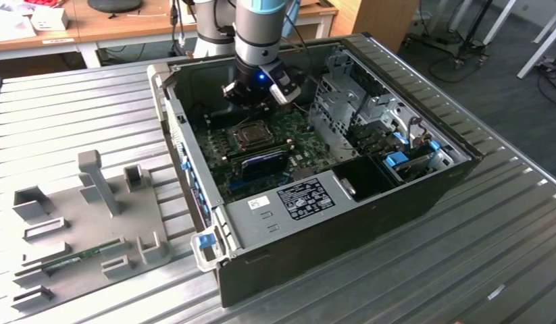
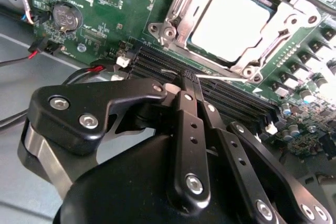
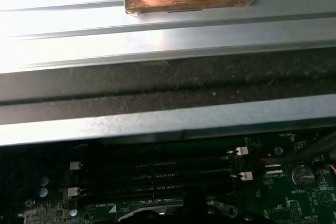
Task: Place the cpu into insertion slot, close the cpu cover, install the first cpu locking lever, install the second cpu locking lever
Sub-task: 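Install the first cpu locking lever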
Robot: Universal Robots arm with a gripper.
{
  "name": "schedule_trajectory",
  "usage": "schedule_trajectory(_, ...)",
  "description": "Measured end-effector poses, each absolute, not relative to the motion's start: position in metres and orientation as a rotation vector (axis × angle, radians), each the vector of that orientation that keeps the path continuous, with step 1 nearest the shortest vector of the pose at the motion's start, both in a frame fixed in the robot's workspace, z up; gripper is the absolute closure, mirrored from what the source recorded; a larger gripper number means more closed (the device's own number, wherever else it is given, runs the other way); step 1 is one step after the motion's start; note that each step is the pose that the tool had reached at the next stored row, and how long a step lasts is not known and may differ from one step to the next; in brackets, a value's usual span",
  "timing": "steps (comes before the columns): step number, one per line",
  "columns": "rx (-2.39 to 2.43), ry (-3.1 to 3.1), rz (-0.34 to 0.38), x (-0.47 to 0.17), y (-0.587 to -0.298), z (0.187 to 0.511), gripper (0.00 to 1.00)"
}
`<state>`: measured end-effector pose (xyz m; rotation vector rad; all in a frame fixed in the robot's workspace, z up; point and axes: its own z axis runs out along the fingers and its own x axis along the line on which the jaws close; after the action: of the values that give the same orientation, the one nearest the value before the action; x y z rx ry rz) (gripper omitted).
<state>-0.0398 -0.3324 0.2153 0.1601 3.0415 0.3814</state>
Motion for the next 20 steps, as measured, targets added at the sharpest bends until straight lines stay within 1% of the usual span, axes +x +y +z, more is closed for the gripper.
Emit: schedule_trajectory(20, 0.197, 3.038, 0.382, -0.0398, -0.3287, 0.2176, 0.9)
